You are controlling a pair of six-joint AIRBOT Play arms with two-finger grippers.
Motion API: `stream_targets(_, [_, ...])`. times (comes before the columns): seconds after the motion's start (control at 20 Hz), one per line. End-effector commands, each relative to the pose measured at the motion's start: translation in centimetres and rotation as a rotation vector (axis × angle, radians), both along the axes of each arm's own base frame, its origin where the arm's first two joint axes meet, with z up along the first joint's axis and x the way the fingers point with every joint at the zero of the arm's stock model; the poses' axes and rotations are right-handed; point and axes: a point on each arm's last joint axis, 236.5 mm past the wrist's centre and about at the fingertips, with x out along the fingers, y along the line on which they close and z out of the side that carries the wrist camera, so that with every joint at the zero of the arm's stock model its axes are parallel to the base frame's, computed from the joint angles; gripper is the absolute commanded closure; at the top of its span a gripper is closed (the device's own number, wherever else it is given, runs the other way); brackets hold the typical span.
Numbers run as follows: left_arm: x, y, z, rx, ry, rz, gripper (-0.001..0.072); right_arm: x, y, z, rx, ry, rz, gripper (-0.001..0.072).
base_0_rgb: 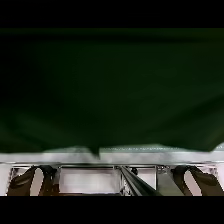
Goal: Fold the shirts.
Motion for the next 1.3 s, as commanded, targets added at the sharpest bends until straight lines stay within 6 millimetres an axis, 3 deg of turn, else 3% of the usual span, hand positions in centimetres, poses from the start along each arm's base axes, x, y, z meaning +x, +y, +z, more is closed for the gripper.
stream_targets(0.0, [3.7,-1.2,-7.3,-0.134,0.204,-0.121,0.0694,2.6,0.3,-8.0,0.064,0.225,0.041,0.0678])
stream_targets(0.15, [8.9,-0.7,-16.2,-0.247,0.429,-0.186,0.0694,7.8,0.7,-16.8,0.157,0.423,0.101,0.0678])
stream_targets(0.25, [12.3,-0.7,-22.2,-0.228,0.558,-0.237,0.0694,11.6,0.6,-22.1,0.211,0.496,0.121,0.0679])
stream_targets(0.35, [15.9,-1.1,-26.8,-0.276,0.654,-0.258,0.0694,15.4,-0.5,-27.2,0.259,0.581,0.097,0.0679])
stream_targets(0.6, [25.7,-2.3,-34.5,-0.351,0.696,-0.214,0.0693,24.8,-2.3,-37.6,0.403,0.732,0.043,0.0679])
stream_targets(0.8, [31.2,-2.3,-39.2,-0.508,0.662,-0.084,0.0693,31.1,-2.8,-43.4,0.523,0.806,0.026,0.0679])
stream_targets(0.9, [32.4,-2.4,-41.1,-0.564,0.665,-0.044,0.0693,32.8,-2.6,-44.9,0.579,0.861,0.023,0.0678])
stream_targets(1.05, [31.2,-3.6,-44.1,-0.569,0.788,-0.069,0.0693,33.7,-1.9,-45.4,0.601,0.903,0.07,0.0679])
stream_targets(1.15, [29.1,-3.6,-44.9,-0.553,0.885,-0.108,0.0692,32.3,-1.5,-45.0,0.569,0.946,0.131,0.0678])
stream_targets(1.25, [25.7,-3.7,-45.9,-0.466,1.02,-0.21,0.0692,29.5,-1.5,-45.4,0.533,1.05,0.165,0.0678])
